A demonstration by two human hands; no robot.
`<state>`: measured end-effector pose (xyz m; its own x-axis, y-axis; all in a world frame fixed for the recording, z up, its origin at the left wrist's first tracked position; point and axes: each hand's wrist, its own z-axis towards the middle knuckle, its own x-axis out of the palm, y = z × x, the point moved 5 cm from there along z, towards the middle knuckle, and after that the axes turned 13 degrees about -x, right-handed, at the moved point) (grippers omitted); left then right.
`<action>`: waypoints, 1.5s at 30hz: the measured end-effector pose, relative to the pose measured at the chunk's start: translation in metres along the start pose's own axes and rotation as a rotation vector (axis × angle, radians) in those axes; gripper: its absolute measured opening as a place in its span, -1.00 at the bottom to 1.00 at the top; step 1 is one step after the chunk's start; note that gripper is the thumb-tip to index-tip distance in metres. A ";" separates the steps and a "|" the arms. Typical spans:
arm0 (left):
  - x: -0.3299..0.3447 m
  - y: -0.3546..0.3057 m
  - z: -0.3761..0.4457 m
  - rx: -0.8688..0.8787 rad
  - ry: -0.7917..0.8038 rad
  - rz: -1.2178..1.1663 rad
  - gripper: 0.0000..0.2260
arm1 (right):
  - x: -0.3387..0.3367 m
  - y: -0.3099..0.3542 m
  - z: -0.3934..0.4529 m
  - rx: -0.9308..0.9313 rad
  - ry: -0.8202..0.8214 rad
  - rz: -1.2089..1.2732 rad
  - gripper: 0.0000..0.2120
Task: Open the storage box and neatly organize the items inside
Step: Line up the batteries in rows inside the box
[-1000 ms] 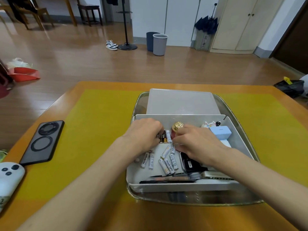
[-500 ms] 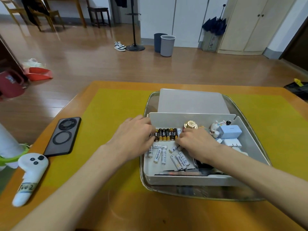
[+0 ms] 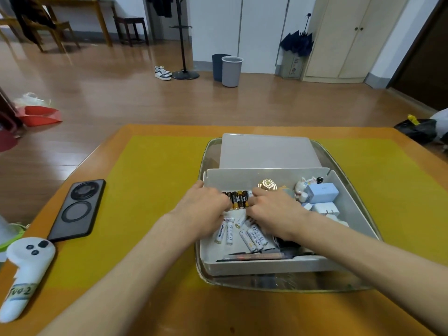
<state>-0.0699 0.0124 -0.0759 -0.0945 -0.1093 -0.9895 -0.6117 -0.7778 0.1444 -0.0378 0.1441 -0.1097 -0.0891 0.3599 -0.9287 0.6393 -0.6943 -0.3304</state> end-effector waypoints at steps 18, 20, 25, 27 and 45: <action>0.013 0.004 0.053 -0.103 0.099 0.248 -0.84 | -0.016 -0.040 -0.082 0.540 -0.411 0.622 -0.77; 0.016 0.004 0.055 -0.115 0.086 0.282 -0.79 | -0.017 -0.035 -0.079 0.515 -0.410 0.571 -0.83; 0.020 0.002 0.054 -0.145 0.077 0.301 -0.75 | -0.013 -0.026 -0.082 0.484 -0.363 0.542 -0.81; 0.022 0.003 0.055 -0.176 0.085 0.257 -0.74 | -0.011 -0.023 -0.082 0.480 -0.336 0.523 -0.81; 0.029 0.013 0.064 -0.181 0.012 0.075 -0.79 | -0.005 -0.016 -0.077 0.427 -0.340 0.489 -0.74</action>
<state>-0.1309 0.0392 -0.1025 -0.1247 -0.1771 -0.9763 -0.4519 -0.8658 0.2148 0.0113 0.2019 -0.0865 -0.1461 -0.2186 -0.9648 0.3197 -0.9334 0.1630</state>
